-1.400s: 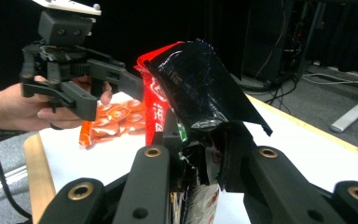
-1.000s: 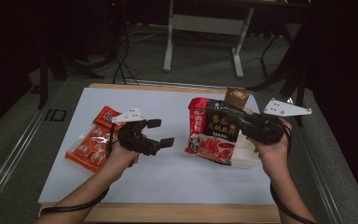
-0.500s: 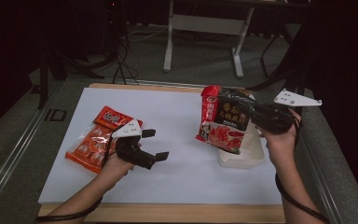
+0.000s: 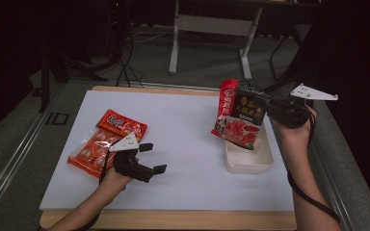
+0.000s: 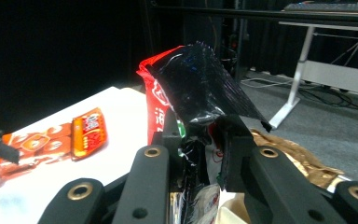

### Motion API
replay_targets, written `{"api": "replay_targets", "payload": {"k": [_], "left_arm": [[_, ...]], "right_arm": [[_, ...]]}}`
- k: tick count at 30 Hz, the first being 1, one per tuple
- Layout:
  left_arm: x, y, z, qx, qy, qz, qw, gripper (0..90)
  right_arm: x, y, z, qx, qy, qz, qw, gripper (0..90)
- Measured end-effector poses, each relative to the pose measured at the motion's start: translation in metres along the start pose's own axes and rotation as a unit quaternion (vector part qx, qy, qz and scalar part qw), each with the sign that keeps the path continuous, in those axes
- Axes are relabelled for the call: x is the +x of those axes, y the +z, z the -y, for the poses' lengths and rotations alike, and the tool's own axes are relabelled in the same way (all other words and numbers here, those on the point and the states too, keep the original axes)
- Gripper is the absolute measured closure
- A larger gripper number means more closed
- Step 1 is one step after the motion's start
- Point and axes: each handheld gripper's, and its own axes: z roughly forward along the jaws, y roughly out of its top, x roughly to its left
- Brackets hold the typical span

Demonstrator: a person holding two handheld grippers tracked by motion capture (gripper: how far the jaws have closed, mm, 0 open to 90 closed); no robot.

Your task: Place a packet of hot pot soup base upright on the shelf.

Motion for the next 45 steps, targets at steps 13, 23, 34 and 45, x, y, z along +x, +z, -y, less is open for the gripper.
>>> {"api": "replay_targets", "payload": {"k": [13,23,34,45], "left_arm": [[0.006,-0.011,0.021,-0.004,-0.006,-0.018,0.9998,1.1],[0.009,-0.01,0.027,-0.007,-0.012,-0.017,0.9998,1.1],[0.009,-0.008,0.029,-0.008,-0.015,-0.012,0.9998,1.1],[0.012,-0.007,0.032,-0.006,-0.017,-0.012,0.9998,1.1]], "right_arm": [[-0.031,0.006,0.004,0.011,0.004,0.019,0.9998,76.1],[-0.049,0.01,0.01,0.015,0.004,0.039,0.9991,76.1],[-0.063,0.021,0.017,0.035,-0.004,0.057,0.9977,76.1],[-0.07,0.033,0.027,0.045,-0.017,0.033,0.9983,76.0]]}}
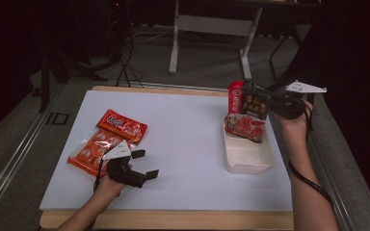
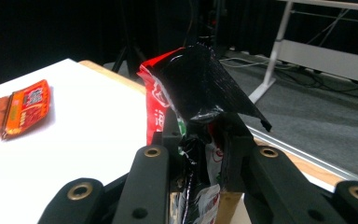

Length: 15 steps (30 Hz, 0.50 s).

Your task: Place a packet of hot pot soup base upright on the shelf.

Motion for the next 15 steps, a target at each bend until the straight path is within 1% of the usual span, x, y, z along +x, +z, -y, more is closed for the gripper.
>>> {"api": "replay_targets", "payload": {"k": [2,5,7,10,11,12,13,15], "left_arm": [[0.0,-0.001,0.0,-0.002,0.0,0.001,1.0,1.1],[0.0,-0.001,0.0,-0.003,-0.001,0.001,1.0,1.1],[0.001,-0.001,0.001,-0.002,-0.006,0.002,1.0,1.1],[0.001,-0.001,0.001,-0.001,-0.006,0.001,1.0,1.1],[0.001,-0.001,0.001,-0.001,-0.006,0.001,1.0,1.1],[0.001,-0.001,0.001,-0.003,-0.008,0.002,1.0,1.1],[0.001,-0.001,0.001,-0.003,-0.008,0.003,1.0,1.1],[0.002,-0.001,0.001,-0.002,-0.005,0.001,1.0,1.1]], "right_arm": [[0.0,0.001,0.003,-0.003,0.001,-0.005,1.0,75.8],[-0.001,0.0,0.005,-0.009,0.009,-0.016,0.9998,75.6],[0.0,0.0,0.005,-0.009,0.007,-0.024,0.9996,75.4],[0.001,0.002,0.005,-0.006,-0.004,-0.044,0.999,75.0],[0.001,0.002,0.005,-0.006,-0.004,-0.044,0.999,75.0],[0.002,0.003,0.006,-0.001,-0.009,-0.048,0.9988,74.8],[0.003,0.006,0.008,0.004,-0.006,-0.049,0.9988,74.6],[0.001,0.006,0.012,-0.004,0.005,-0.049,0.9988,74.5]]}}
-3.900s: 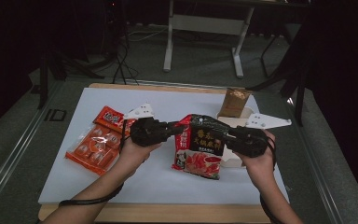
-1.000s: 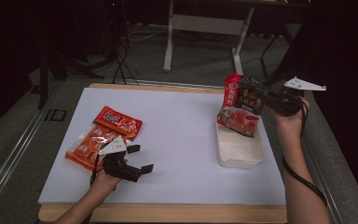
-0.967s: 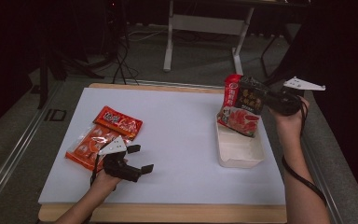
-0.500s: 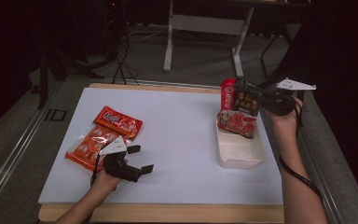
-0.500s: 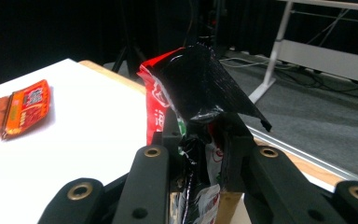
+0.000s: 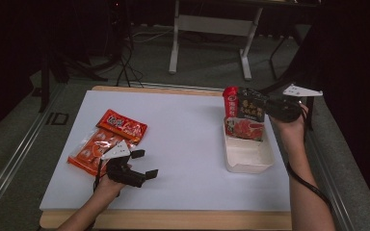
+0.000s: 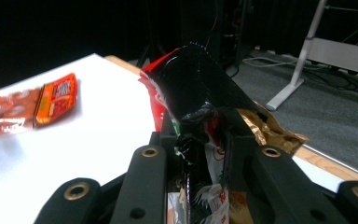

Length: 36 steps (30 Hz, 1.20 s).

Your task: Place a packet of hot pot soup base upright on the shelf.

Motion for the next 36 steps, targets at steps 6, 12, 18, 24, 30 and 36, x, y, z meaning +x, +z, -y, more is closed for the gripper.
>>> {"api": "replay_targets", "payload": {"k": [6,12,18,24,30,36], "left_arm": [[0.001,0.001,0.002,0.001,-0.003,0.0,1.0,1.1],[0.001,0.001,0.002,0.001,-0.004,0.0,1.0,1.1],[0.002,0.001,0.002,0.002,-0.004,-0.001,1.0,1.1],[0.001,0.001,0.002,0.002,-0.001,-0.002,1.0,1.1],[0.002,0.001,0.002,0.002,-0.001,-0.004,1.0,1.1],[0.001,0.002,0.003,0.002,0.005,-0.005,1.0,1.1]], "right_arm": [[-0.007,-0.008,0.013,-0.023,0.024,-0.001,0.9994,74.3],[-0.01,-0.01,0.023,-0.014,0.032,0.001,0.9994,74.0],[-0.014,-0.01,0.042,-0.01,0.04,0.003,0.9992,73.5],[-0.016,-0.016,0.046,0.008,0.043,0.013,0.999,70.3],[-0.01,-0.022,0.039,0.014,0.055,0.041,0.9976,56.5],[0.0,-0.034,0.02,-0.006,0.052,0.057,0.997,43.8]]}}
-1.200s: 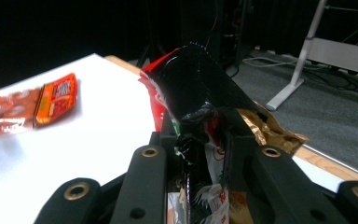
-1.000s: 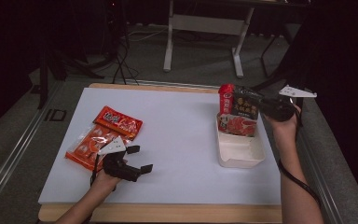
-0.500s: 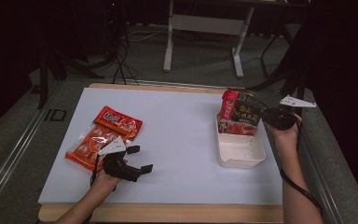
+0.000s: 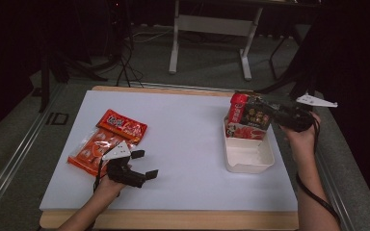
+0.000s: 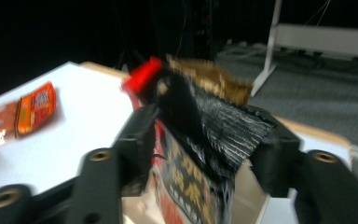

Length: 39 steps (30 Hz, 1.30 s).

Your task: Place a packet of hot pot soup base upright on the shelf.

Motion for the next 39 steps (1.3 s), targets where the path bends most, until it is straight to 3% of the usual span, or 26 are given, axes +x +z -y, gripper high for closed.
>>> {"api": "replay_targets", "payload": {"k": [7,15,18,25,29,33,36,39], "left_arm": [[0.0,0.0,0.0,0.0,0.004,0.0,1.0,1.2],[0.001,0.0,-0.001,0.002,0.014,-0.003,0.9999,1.1],[0.001,-0.001,-0.001,0.001,0.015,-0.001,0.9999,1.2],[0.001,-0.003,-0.002,-0.004,0.012,0.0,0.9999,1.6],[0.003,-0.003,-0.002,0.003,0.012,0.0,0.9999,1.6],[0.004,-0.004,-0.004,0.014,0.011,0.002,0.9998,1.6],[0.005,-0.007,-0.008,0.034,-0.005,0.015,0.9993,1.6],[0.007,-0.011,-0.012,0.041,0.001,0.016,0.999,1.6]], "right_arm": [[0.021,-0.019,-0.022,-0.033,-0.015,0.003,0.9993,35.5],[0.05,-0.029,-0.026,-0.056,-0.002,-0.017,0.9983,18.7],[0.067,-0.03,-0.017,-0.054,0.003,-0.04,0.9977,13.8],[0.093,-0.032,0.013,-0.045,0.005,-0.092,0.9947,13.6],[0.107,-0.032,0.03,-0.038,0.008,-0.11,0.9932,13.8],[0.123,-0.029,0.045,-0.02,-0.013,-0.118,0.9927,14.0],[0.128,-0.029,0.049,-0.019,-0.016,-0.129,0.9913,14.6],[0.131,-0.029,0.051,-0.019,-0.023,-0.13,0.9911,14.8]]}}
